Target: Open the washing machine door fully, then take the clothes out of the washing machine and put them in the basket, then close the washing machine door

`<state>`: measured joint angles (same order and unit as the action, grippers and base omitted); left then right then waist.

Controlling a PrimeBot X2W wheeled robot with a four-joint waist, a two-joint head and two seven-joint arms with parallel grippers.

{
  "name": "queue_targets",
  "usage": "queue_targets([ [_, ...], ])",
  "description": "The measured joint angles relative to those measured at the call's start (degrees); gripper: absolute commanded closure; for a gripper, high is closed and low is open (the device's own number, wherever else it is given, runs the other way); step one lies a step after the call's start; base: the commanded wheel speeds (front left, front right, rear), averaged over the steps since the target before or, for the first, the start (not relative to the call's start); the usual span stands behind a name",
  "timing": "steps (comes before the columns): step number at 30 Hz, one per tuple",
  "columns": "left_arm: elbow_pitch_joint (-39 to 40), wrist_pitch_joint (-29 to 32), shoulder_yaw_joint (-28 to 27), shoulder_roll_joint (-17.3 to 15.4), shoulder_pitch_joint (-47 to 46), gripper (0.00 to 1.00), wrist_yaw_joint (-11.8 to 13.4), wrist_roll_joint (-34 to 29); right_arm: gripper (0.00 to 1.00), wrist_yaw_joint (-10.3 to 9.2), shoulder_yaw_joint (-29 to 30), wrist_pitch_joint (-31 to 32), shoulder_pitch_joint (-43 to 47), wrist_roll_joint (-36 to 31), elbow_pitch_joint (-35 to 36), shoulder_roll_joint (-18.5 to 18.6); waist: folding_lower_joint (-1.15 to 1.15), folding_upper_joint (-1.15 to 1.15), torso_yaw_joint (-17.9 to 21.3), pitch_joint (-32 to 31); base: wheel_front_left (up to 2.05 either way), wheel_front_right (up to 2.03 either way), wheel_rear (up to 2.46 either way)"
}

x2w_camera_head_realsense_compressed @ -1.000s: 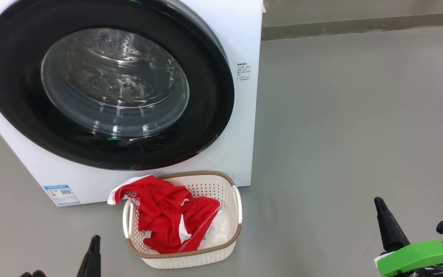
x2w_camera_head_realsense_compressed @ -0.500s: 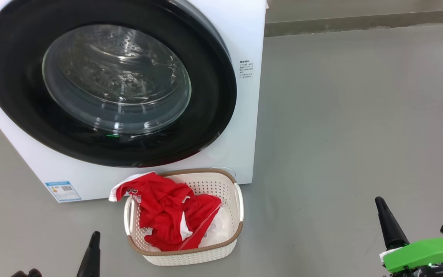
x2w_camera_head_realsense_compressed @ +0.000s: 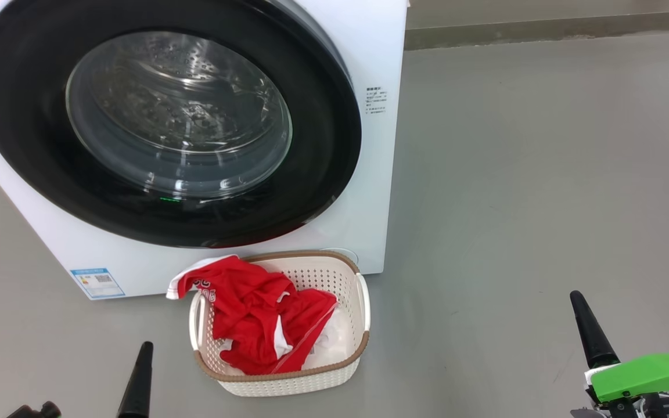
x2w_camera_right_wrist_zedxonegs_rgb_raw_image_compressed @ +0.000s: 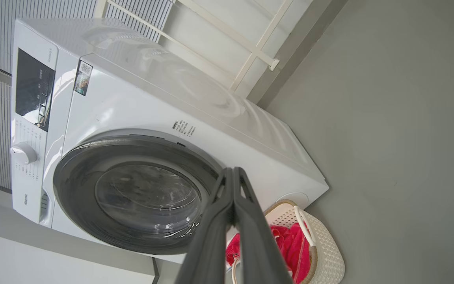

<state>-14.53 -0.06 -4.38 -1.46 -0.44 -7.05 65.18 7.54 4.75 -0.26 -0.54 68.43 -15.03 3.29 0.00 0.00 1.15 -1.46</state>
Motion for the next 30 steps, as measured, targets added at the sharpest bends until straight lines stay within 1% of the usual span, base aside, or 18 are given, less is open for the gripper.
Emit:
queue_targets([
  [30, -0.51, 4.6, -0.14, -0.26, -2.24, 1.0, -0.03, 19.86, 1.0, -0.08, 2.03, 4.91, -2.18, 17.61, -0.33, -0.48, 0.0, 0.0, -0.88, 1.25, 0.0, 0.0, 0.0],
])
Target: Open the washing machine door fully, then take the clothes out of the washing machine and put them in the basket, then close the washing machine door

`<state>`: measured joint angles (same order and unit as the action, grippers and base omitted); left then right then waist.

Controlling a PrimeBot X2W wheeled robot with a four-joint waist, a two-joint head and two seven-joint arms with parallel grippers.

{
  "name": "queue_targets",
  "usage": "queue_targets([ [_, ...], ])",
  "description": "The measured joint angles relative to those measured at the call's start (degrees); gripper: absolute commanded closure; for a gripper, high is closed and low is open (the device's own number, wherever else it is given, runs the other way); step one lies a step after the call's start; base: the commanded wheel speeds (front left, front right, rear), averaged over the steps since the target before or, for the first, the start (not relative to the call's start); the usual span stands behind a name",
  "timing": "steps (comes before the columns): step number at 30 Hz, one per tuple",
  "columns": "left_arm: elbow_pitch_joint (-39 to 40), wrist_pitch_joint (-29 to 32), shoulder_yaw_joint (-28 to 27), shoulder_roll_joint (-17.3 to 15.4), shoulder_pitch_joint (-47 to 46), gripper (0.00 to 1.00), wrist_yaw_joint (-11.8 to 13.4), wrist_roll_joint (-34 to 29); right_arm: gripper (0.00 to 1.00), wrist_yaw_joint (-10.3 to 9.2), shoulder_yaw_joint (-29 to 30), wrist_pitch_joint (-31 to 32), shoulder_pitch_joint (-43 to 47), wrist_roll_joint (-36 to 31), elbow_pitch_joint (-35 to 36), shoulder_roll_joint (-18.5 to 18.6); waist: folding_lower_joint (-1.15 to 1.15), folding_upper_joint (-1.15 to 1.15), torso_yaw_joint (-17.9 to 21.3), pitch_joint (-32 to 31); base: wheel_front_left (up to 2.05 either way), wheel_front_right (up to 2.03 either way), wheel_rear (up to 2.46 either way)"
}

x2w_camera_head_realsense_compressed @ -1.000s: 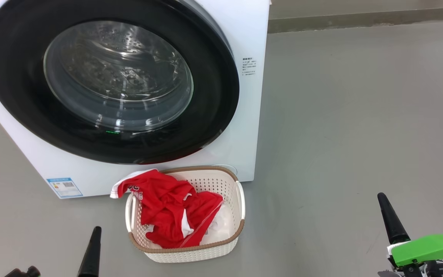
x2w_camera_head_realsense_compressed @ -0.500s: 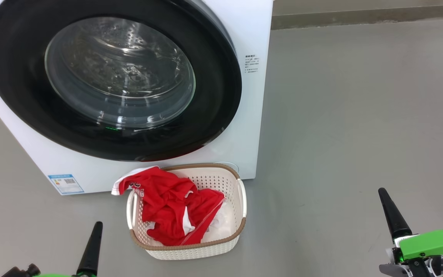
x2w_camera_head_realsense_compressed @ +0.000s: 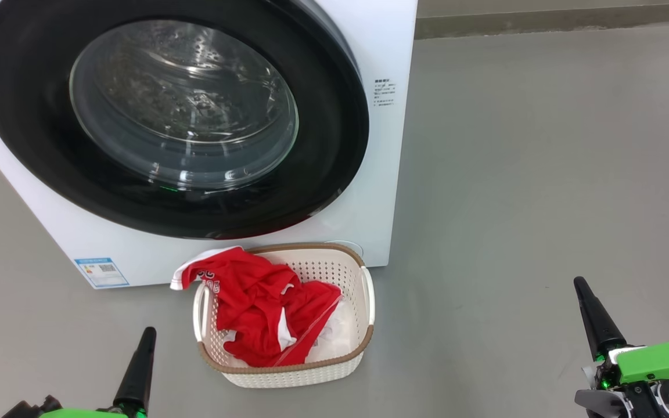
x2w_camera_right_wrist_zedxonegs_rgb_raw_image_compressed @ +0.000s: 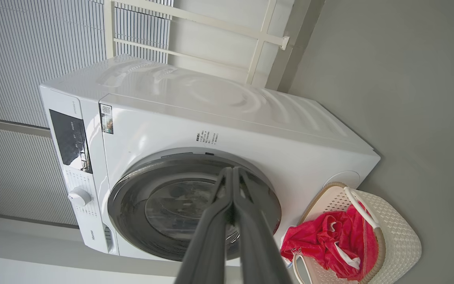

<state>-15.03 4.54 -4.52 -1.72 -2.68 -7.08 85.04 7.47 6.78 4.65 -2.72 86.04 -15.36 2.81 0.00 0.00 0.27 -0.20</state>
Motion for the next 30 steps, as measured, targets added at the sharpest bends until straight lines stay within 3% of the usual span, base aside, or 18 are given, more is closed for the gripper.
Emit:
queue_targets([
  [10, -0.2, 1.68, -0.05, -0.12, -1.13, 1.0, 0.0, 6.56, 1.0, -0.01, 0.55, 1.45, -0.96, 5.41, -0.08, -0.27, 0.0, 0.0, -0.27, 0.38, 0.0, 0.0, 0.0],
  [30, -0.21, 1.68, -0.05, -0.12, -1.13, 1.0, 0.0, 6.73, 1.0, -0.01, 0.67, 1.48, -1.07, 5.75, -0.09, -0.41, 0.0, 0.0, -0.27, 0.38, 0.0, 0.0, 0.0],
])
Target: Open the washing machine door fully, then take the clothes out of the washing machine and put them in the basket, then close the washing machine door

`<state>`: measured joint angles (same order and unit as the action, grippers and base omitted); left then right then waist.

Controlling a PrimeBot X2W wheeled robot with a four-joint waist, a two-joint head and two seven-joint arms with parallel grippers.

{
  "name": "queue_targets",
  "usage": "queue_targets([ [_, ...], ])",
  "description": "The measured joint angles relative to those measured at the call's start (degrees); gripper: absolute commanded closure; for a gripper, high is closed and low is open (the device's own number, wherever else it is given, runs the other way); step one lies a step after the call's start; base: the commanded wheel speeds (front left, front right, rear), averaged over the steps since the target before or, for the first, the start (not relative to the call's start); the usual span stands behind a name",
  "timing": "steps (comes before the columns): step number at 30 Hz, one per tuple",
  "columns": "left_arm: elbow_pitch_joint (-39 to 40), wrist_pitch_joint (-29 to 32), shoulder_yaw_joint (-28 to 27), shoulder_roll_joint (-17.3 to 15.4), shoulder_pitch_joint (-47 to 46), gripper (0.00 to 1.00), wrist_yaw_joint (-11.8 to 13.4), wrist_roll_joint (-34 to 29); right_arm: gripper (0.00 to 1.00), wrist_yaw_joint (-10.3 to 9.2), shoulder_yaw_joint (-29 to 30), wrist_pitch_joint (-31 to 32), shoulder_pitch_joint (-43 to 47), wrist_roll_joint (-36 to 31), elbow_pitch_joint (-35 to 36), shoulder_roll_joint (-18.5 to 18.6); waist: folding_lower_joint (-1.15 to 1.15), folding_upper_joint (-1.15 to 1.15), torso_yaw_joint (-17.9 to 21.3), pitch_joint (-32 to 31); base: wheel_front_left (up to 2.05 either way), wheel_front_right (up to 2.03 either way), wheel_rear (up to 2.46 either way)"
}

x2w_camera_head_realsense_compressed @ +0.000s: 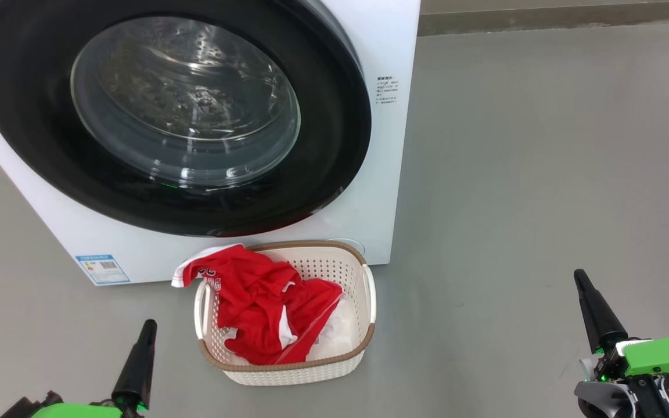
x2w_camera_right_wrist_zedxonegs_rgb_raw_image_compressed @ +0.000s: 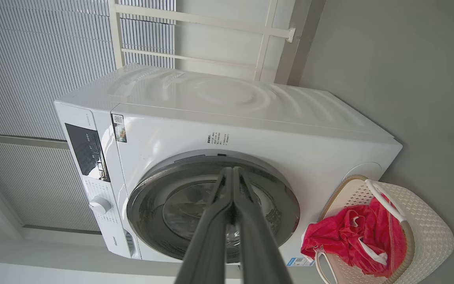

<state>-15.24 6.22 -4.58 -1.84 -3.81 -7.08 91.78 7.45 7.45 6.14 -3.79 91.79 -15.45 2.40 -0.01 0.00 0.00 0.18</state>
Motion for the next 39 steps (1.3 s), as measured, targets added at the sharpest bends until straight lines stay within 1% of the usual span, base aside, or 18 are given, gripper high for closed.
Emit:
queue_targets([
  [39, -0.01, 0.0, 0.0, -0.01, 0.0, 1.0, 0.0, 0.0, 1.0, 0.0, 0.0, 0.0, 0.0, 0.0, 0.0, 0.0, 0.0, 0.0, 0.0, 0.0, 0.0, 0.0, 0.0],
])
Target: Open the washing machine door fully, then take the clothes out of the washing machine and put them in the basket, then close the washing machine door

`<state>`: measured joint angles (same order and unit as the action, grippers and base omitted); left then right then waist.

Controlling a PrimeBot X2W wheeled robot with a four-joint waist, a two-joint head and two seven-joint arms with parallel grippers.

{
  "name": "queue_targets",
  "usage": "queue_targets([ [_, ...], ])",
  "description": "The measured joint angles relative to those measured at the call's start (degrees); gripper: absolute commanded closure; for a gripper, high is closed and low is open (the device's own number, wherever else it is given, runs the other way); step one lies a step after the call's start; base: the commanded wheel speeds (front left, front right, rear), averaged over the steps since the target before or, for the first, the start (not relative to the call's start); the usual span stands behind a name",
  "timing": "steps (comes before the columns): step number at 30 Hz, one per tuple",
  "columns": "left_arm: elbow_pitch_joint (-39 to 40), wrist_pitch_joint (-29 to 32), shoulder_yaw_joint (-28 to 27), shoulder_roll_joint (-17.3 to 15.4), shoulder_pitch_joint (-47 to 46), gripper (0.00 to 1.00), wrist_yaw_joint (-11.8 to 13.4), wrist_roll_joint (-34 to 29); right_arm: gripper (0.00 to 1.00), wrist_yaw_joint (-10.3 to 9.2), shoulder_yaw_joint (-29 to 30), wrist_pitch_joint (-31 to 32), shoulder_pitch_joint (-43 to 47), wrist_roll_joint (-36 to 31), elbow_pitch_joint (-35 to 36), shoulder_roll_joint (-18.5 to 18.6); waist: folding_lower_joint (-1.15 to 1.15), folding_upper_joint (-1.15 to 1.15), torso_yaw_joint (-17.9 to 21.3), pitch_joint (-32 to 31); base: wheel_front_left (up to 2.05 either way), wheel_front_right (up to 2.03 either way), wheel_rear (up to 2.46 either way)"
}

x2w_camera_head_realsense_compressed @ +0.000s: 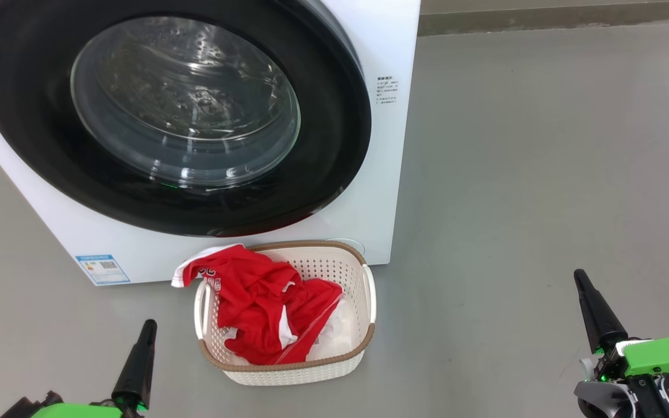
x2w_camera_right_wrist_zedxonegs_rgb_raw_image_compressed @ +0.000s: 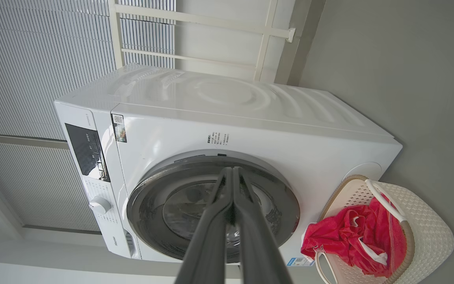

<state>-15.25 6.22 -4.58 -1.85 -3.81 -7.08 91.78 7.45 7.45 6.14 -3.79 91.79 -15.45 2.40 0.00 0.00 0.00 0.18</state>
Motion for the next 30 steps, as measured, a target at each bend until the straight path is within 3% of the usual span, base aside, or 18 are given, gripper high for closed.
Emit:
queue_targets([
  [30, 0.0, 0.0, 0.0, 0.0, 0.0, 1.0, 0.0, 0.0, 1.0, 0.0, 0.0, 0.0, 0.0, 0.0, 0.0, 0.0, 0.0, 0.0, 0.0, 0.0, 0.0, 0.0, 0.0],
])
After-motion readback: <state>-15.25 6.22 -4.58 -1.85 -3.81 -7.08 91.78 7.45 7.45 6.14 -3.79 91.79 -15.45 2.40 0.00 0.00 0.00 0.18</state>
